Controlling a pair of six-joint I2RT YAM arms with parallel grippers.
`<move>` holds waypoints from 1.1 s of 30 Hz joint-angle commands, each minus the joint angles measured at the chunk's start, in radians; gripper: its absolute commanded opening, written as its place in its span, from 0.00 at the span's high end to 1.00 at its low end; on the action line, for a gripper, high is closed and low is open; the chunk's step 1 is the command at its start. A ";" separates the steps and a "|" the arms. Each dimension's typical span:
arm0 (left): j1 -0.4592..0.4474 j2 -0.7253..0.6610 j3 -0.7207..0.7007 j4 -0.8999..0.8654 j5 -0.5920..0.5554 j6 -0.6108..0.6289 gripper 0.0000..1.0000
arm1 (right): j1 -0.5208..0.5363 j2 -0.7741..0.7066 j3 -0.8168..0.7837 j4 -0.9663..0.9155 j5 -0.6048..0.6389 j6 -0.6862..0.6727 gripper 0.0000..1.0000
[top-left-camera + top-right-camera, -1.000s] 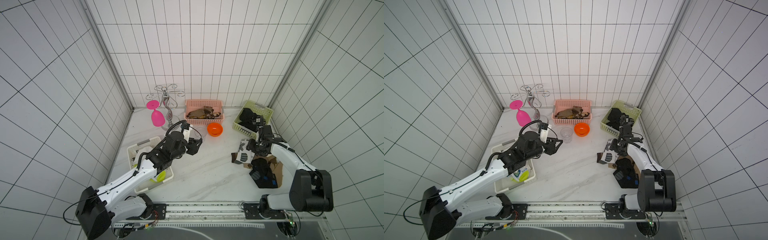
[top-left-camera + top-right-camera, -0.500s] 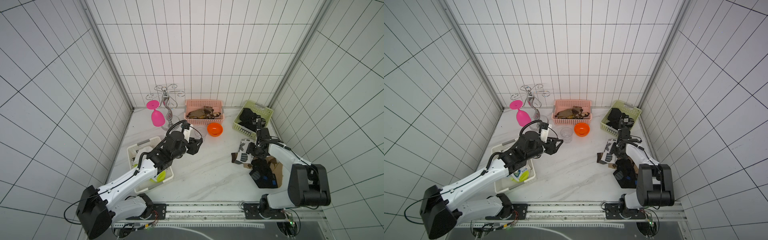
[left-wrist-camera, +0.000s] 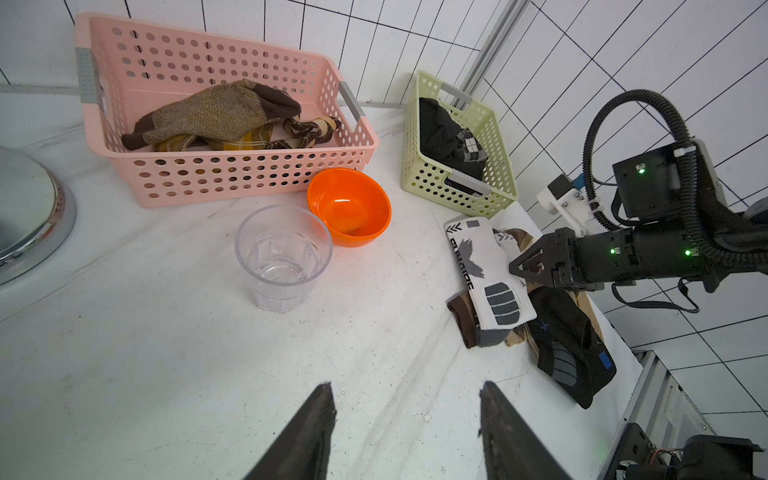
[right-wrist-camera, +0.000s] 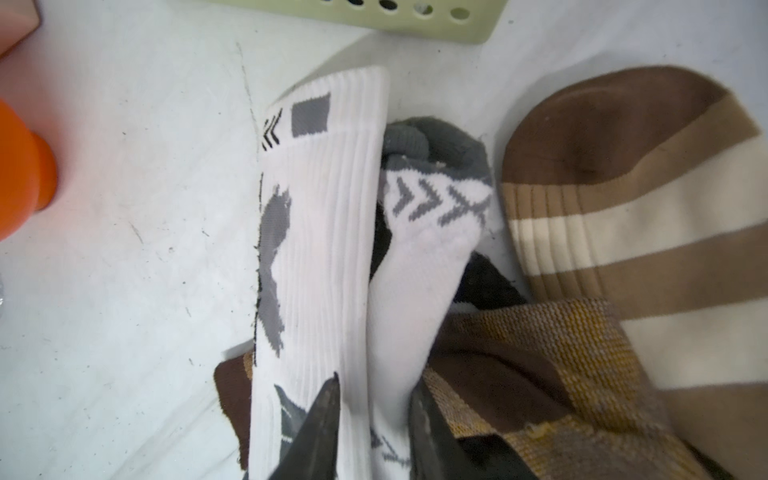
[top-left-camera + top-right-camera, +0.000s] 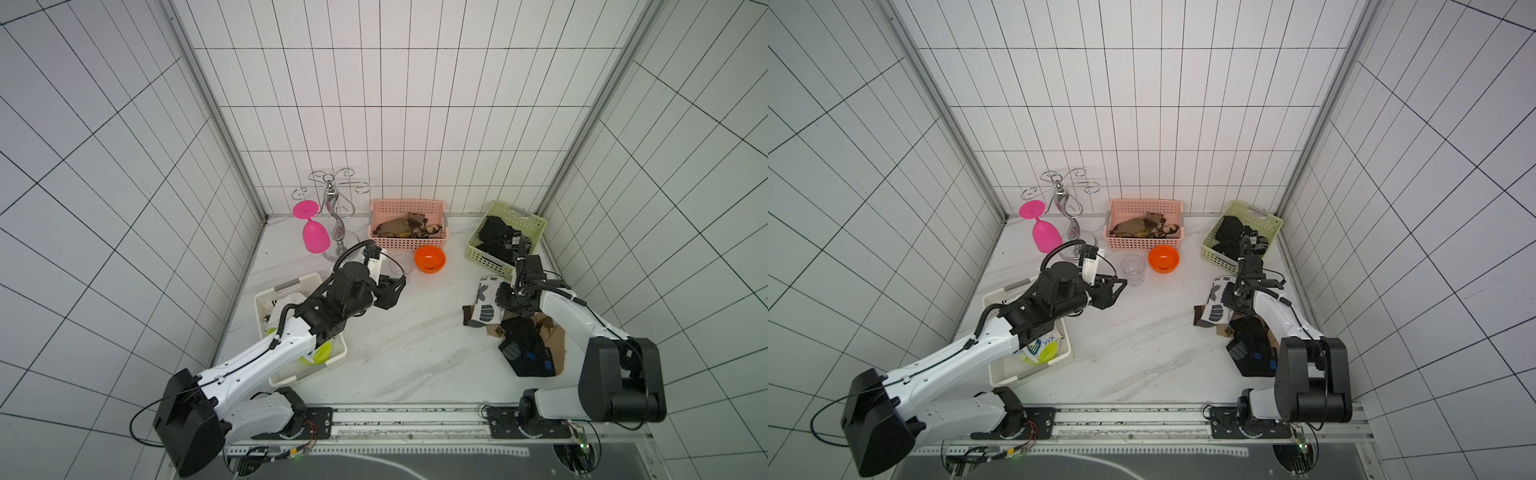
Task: Sort the socks into the basket by color
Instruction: Pick up the sock at the center of the board.
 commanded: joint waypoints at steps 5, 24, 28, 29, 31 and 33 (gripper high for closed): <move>-0.004 0.007 0.008 0.025 -0.009 0.002 0.43 | 0.016 0.037 -0.042 0.041 -0.090 -0.013 0.61; -0.004 0.007 0.009 0.033 -0.019 0.008 0.42 | 0.031 -0.042 -0.016 0.044 -0.185 -0.034 1.00; -0.005 0.009 0.008 0.046 -0.003 0.018 0.41 | 0.043 -0.084 0.016 0.022 -0.229 -0.036 1.00; -0.006 0.007 0.009 0.051 0.006 0.022 0.40 | 0.047 -0.097 0.023 0.018 -0.247 -0.036 1.00; -0.008 0.006 0.006 0.061 0.018 0.031 0.40 | 0.056 -0.127 0.041 0.014 -0.270 -0.036 1.00; -0.017 0.006 -0.001 0.079 0.024 0.043 0.40 | 0.067 -0.153 0.062 0.009 -0.290 -0.036 1.00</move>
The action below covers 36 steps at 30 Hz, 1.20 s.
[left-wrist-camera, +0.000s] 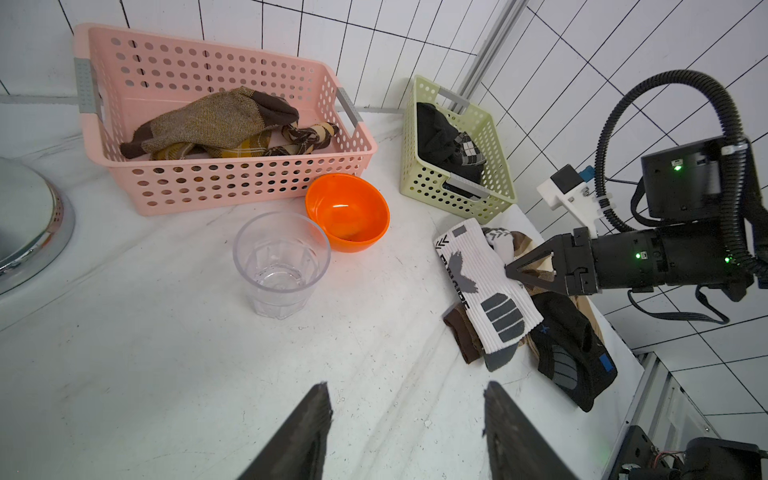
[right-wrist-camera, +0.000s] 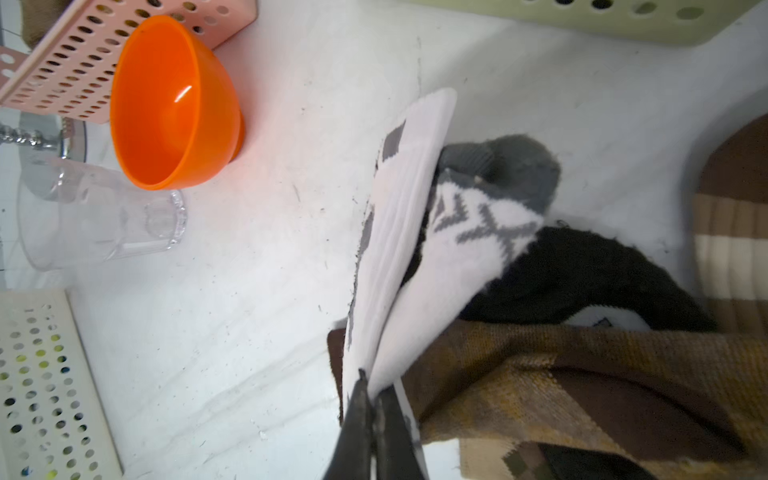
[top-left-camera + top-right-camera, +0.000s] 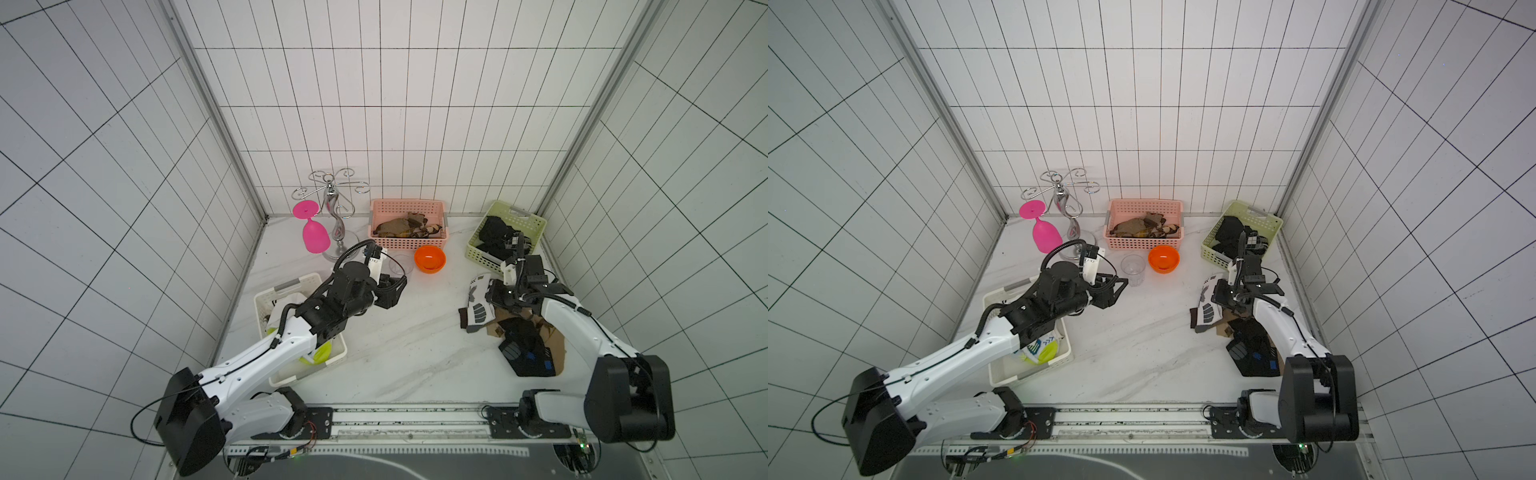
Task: Sort the socks into the basket by color
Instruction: Pick up the sock at the center of the board.
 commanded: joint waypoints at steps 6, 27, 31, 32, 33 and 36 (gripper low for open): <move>-0.070 -0.010 -0.033 0.148 0.026 0.113 0.38 | 0.041 -0.087 0.146 -0.025 -0.169 -0.021 1.00; -0.288 0.125 -0.052 0.469 -0.247 0.492 0.22 | 0.191 -0.075 0.287 0.095 -0.648 0.025 1.00; -0.292 0.154 -0.058 0.529 -0.295 0.546 0.17 | 0.209 -0.077 0.299 0.109 -0.692 0.029 1.00; -0.292 0.164 -0.055 0.534 -0.298 0.555 0.13 | 0.212 -0.078 0.301 0.114 -0.701 0.030 1.00; -0.292 0.175 -0.053 0.539 -0.300 0.562 0.13 | 0.214 -0.078 0.301 0.120 -0.710 0.030 1.00; -0.294 0.203 -0.041 0.528 -0.296 0.575 0.12 | 0.214 -0.080 0.296 0.138 -0.732 0.045 1.00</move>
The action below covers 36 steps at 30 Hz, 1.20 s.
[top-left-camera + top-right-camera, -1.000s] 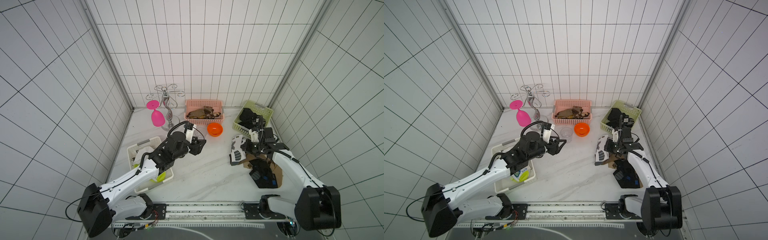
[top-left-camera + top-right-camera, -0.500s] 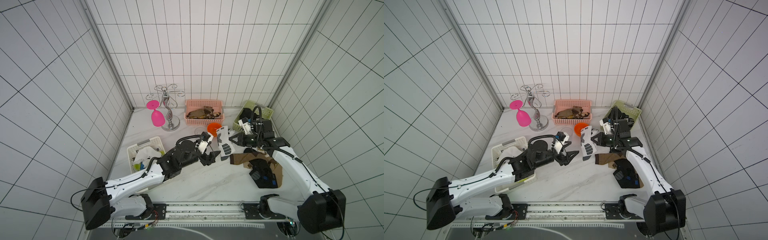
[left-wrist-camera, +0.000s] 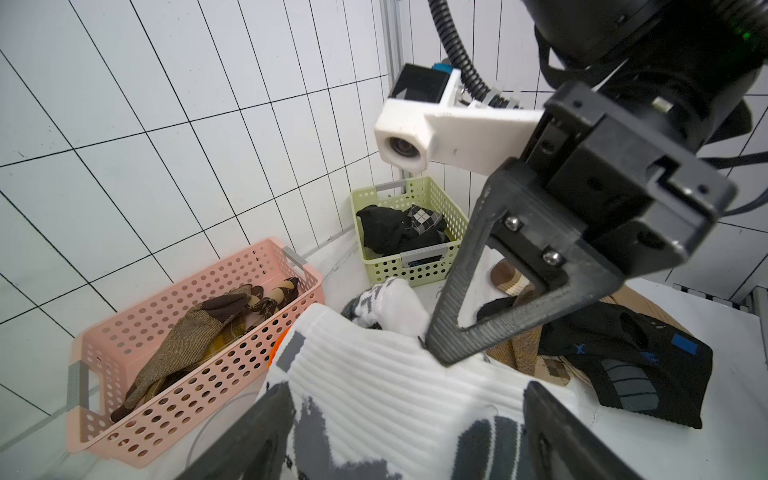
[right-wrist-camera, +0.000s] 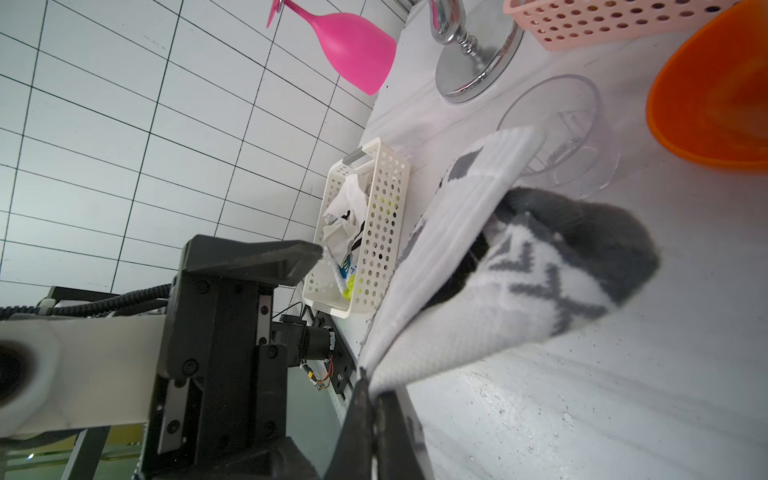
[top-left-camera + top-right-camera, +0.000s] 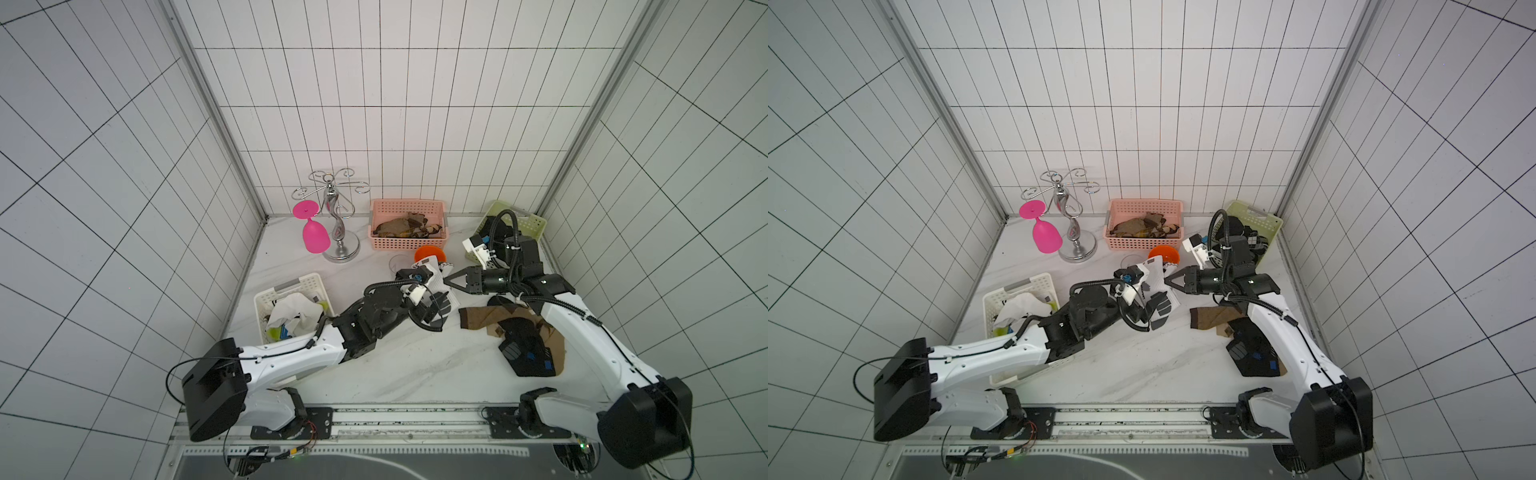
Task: Sort the socks into the basket by color
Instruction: Pick up the sock at the center of the board.
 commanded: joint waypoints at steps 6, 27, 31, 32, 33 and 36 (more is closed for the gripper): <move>-0.007 0.041 -0.021 0.044 -0.013 0.038 0.12 | 0.011 -0.026 0.096 0.147 -0.127 0.074 1.00; -0.006 -0.023 0.019 -0.066 0.015 -0.016 1.00 | 0.010 -0.030 0.082 0.222 -0.126 0.128 0.69; -0.007 -0.088 0.056 -0.247 -0.126 -0.105 1.00 | -0.022 -0.015 0.106 0.222 -0.104 0.134 0.41; -0.005 -0.106 0.069 -0.303 -0.170 -0.135 1.00 | -0.039 -0.012 0.109 0.222 -0.099 0.139 0.35; -0.005 -0.126 0.085 -0.379 -0.220 -0.172 1.00 | -0.055 -0.008 0.110 0.222 -0.094 0.143 0.31; 0.008 -0.190 0.106 -0.542 -0.314 -0.313 1.00 | -0.077 0.005 0.101 0.222 -0.075 0.148 0.28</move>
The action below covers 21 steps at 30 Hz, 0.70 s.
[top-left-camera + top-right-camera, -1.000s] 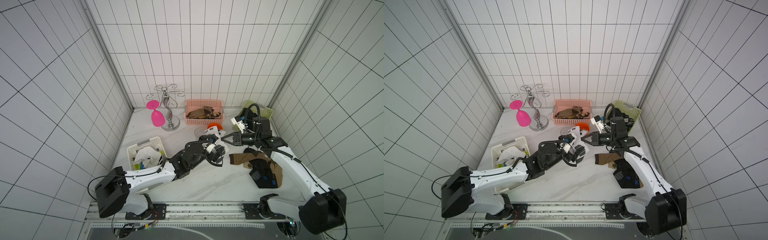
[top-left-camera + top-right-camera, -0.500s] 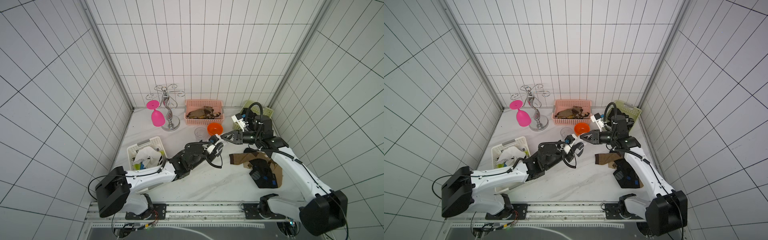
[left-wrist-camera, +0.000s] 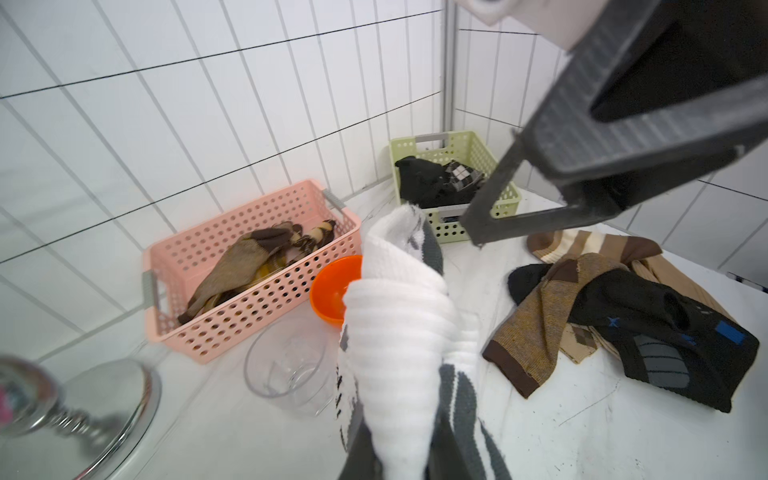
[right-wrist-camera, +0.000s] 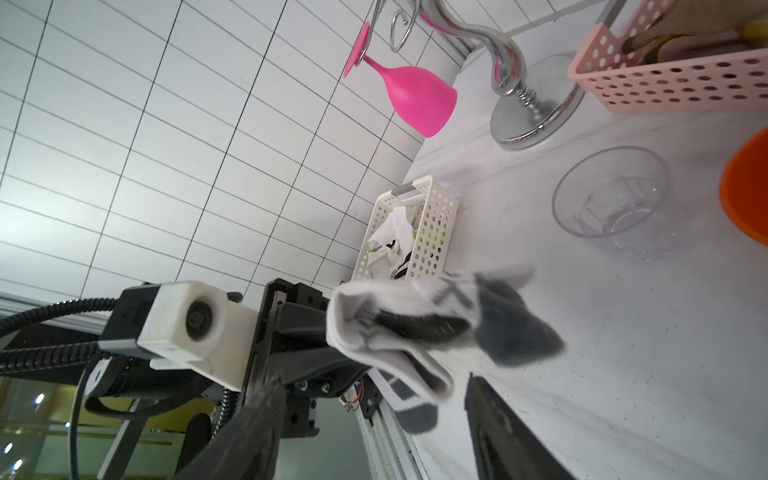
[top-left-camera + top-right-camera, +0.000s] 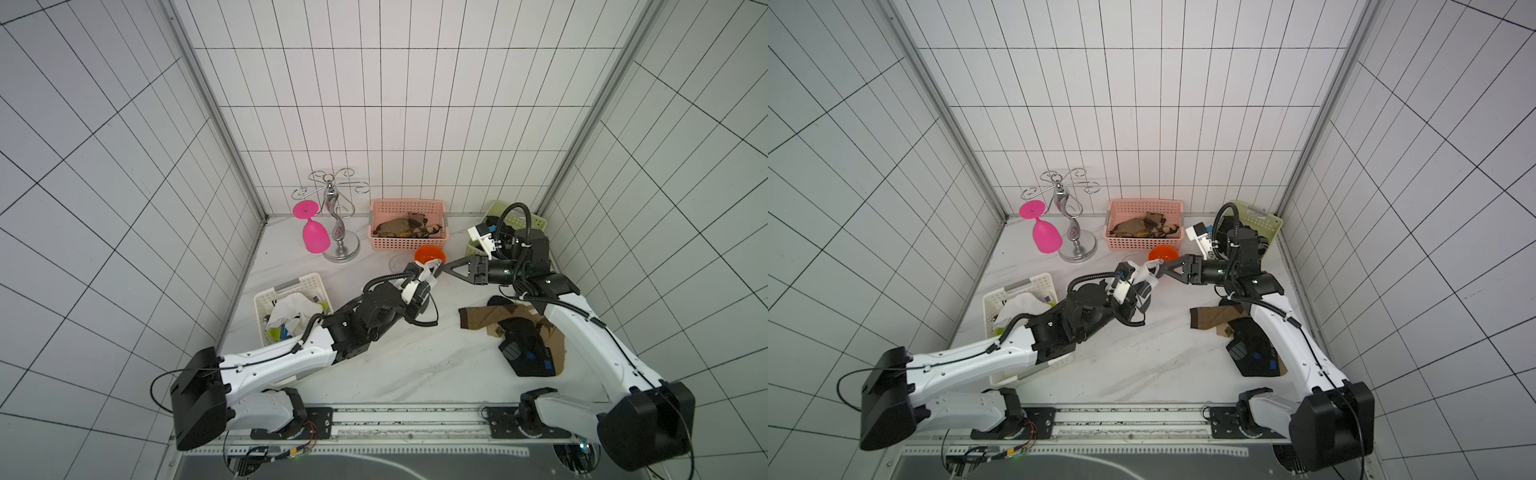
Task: Sort the socks into the basket by color
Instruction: Pick up the sock at the center of the board, then place the sock in the bin.
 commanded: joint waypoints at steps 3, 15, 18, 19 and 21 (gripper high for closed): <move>0.054 -0.145 0.055 -0.356 -0.178 -0.321 1.00 | -0.025 0.038 0.074 0.026 0.031 0.016 0.28; 0.597 -0.272 0.092 -0.839 -0.031 -0.596 1.00 | -0.027 0.137 0.054 -0.152 0.141 -0.111 0.29; 0.710 -0.273 0.098 -0.894 -0.054 -0.581 1.00 | -0.027 0.134 0.040 -0.171 0.154 -0.122 0.29; 0.740 -0.267 0.100 -0.907 -0.050 -0.566 1.00 | -0.027 0.135 0.037 -0.172 0.158 -0.125 0.29; 0.804 -0.240 0.112 -0.943 -0.038 -0.539 1.00 | -0.027 0.142 0.027 -0.175 0.159 -0.129 0.29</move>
